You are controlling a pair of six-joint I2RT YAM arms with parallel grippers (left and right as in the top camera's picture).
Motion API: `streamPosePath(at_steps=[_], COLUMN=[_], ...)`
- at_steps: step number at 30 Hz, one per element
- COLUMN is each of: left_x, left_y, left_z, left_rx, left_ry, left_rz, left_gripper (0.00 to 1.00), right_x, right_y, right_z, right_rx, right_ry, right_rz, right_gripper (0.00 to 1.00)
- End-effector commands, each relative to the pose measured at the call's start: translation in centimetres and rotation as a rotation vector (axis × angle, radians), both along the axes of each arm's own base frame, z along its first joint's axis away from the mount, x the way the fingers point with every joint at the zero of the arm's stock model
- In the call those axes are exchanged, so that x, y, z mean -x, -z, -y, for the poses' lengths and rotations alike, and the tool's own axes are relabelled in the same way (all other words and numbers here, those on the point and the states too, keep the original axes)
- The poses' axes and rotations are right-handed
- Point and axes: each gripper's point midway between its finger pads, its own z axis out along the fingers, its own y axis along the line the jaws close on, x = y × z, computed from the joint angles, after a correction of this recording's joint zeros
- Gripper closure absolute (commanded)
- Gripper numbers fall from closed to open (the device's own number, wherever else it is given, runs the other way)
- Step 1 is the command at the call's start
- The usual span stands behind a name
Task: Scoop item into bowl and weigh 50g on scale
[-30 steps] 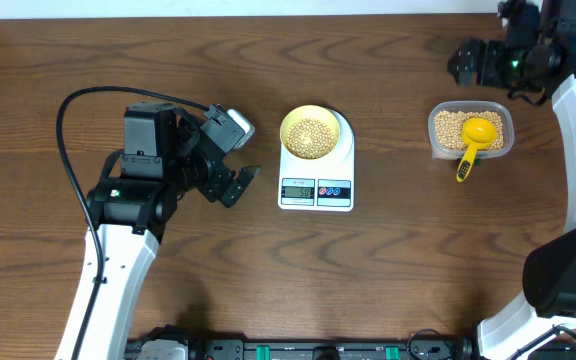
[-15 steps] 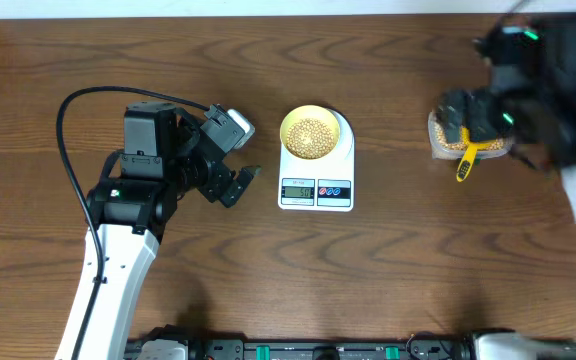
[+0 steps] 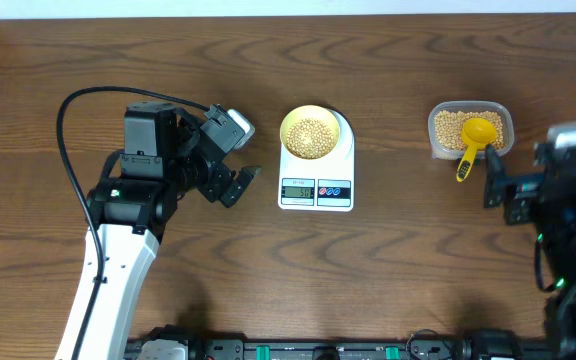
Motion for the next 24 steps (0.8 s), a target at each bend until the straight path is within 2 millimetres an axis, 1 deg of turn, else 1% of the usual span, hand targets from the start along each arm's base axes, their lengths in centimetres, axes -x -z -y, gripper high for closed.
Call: streamPosePath(at_steps=[1, 8, 13, 19, 24], left_x=[0.1, 0.1, 0.1, 0.1, 0.1], left_y=[0.3, 0.3, 0.3, 0.3, 0.3], left_z=[-0.3, -0.3, -0.3, -0.3, -0.3], left_rx=[0.002, 0.002, 0.002, 0.002, 0.002], left_ry=[-0.017, -0.017, -0.017, -0.017, -0.017], left_rz=[-0.009, -0.009, -0.009, -0.009, -0.009], left_gripper=[0.03, 0.03, 0.03, 0.03, 0.03], right_x=[0.2, -0.6, -0.5, 0.5, 1.0], right_y=[2.6, 6.6, 9.0, 10.8, 12.3], right_z=[0.0, -0.1, -0.6, -1.7, -1.9], right_rx=[0.013, 0.02, 0.021, 0.017, 0.015], right_ry=[-0.008, -0.012, -0.03, -0.069, -0.079], right_rz=[0.036, 0.198, 0.26, 0.292, 0.301], right_gripper=[0.01, 0.01, 0.01, 0.01, 0.01])
